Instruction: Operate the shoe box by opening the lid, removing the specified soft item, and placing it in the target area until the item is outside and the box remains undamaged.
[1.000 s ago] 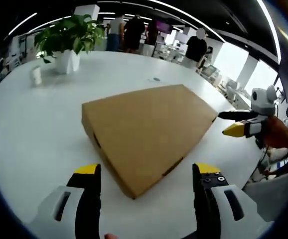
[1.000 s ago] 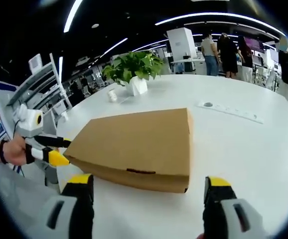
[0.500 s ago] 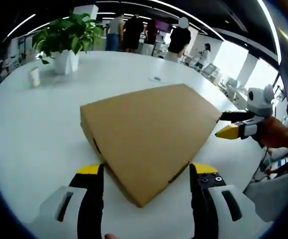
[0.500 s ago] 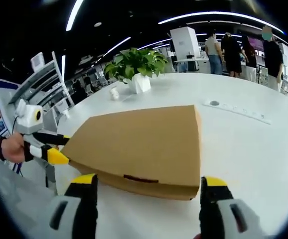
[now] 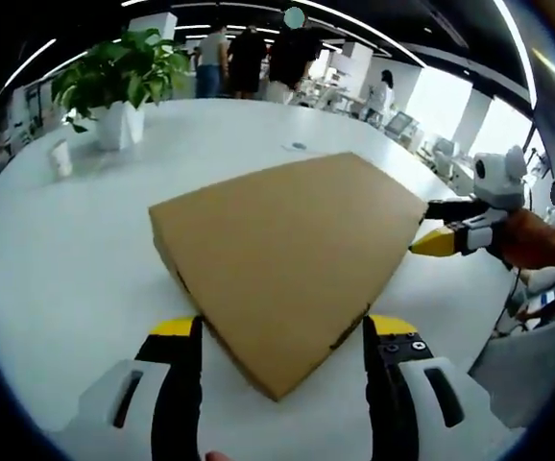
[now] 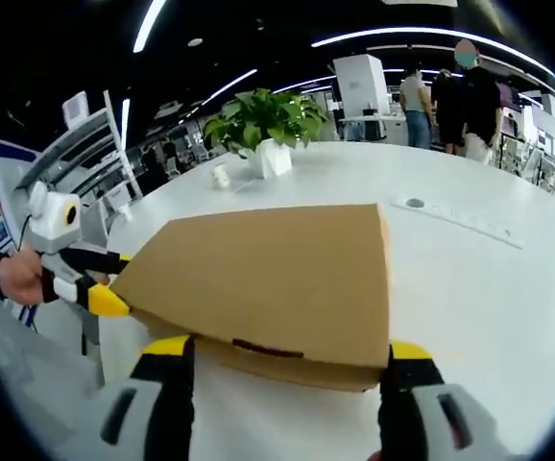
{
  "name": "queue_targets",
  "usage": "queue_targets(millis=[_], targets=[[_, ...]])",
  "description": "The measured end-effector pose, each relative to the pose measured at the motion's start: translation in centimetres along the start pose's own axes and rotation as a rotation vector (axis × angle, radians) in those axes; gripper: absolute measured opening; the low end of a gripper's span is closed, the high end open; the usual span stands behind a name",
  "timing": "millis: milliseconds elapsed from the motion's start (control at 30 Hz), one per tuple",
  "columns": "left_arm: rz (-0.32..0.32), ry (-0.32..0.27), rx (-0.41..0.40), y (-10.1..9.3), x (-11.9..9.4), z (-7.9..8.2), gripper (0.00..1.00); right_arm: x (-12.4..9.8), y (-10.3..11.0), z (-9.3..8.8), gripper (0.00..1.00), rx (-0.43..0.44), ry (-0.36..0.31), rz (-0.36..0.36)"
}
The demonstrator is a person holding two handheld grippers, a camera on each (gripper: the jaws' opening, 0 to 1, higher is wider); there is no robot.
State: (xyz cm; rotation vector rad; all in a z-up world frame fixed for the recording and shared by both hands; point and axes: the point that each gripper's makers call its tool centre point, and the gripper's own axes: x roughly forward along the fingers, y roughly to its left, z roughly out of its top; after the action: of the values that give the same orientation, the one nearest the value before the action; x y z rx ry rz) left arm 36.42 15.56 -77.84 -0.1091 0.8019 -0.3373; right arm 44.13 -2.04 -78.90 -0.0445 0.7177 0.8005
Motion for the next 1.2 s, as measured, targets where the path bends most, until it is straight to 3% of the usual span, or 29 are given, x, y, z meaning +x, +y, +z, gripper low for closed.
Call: queue_targets(millis=[333,667,1200], targets=[[0.005,0.022,0.034,0.6,-0.3,-0.5,0.67,0.0,0.6,-0.2,0.76,0.006,0.0,-0.002],[-0.005,0.04,0.04,2.1,-1.6,-1.5,0.66,0.2,2.7,-0.7,0.75,0.011,-0.001,-0.005],[-0.01,0.037,0.036,2.8,-3.7,-3.1,0.65,0.0,5.3,-1.6,0.73,0.027,0.003,-0.011]])
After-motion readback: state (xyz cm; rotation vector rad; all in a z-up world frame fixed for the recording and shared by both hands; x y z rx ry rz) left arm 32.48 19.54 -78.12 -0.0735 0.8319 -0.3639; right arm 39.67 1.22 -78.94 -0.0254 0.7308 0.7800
